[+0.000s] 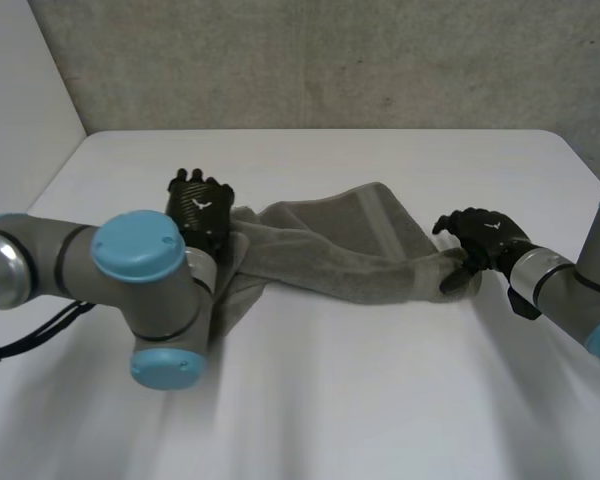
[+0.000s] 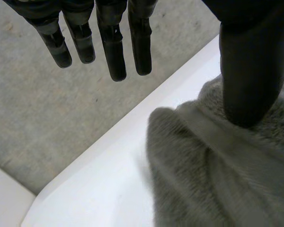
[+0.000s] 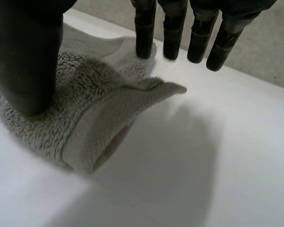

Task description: Fold the towel.

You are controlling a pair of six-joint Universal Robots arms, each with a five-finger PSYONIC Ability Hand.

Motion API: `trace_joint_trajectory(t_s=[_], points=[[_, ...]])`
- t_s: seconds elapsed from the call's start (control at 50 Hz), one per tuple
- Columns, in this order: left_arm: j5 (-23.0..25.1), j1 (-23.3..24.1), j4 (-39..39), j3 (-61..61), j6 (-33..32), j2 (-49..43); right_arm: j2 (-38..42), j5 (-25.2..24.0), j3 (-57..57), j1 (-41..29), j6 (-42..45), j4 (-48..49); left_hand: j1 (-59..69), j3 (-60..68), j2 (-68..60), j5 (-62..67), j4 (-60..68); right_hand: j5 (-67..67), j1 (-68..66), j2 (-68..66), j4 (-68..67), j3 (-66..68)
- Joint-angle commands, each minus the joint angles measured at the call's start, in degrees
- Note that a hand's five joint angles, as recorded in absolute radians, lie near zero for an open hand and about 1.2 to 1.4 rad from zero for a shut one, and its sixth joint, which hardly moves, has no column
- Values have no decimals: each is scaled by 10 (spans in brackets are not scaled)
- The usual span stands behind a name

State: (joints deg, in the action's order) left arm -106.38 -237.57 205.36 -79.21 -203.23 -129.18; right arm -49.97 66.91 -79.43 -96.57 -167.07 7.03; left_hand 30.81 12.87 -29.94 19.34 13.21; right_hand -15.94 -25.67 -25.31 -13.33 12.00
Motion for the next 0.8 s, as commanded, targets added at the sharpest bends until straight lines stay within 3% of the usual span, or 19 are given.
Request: trace_joint_trajectory(t_s=[0.02, 0.2, 0.34, 0.62, 0.8], points=[[5, -25, -8, -43, 0, 30, 34, -5, 40, 2, 2, -39, -11, -29, 2, 4, -32, -159, -162, -165, 33, -20], [11, -44, -31, -96, 2, 47, 29, -13, 45, 1, 6, -82, -2, -29, -6, 12, -32, -349, -352, -356, 33, -20], [11, -49, -51, -106, 6, 68, -20, -54, 15, 4, 10, -95, 11, -29, -20, 26, -32, -467, -470, -473, 33, -20], [35, -47, -70, -106, 14, 154, -99, -71, -38, 31, 110, -94, 4, -29, -13, 19, -32, -482, -485, -489, 33, -20], [44, 5, -110, -66, 132, 153, -105, -74, -45, 27, 113, -94, -18, -29, 9, -3, -32, -482, -485, -489, 33, -20]])
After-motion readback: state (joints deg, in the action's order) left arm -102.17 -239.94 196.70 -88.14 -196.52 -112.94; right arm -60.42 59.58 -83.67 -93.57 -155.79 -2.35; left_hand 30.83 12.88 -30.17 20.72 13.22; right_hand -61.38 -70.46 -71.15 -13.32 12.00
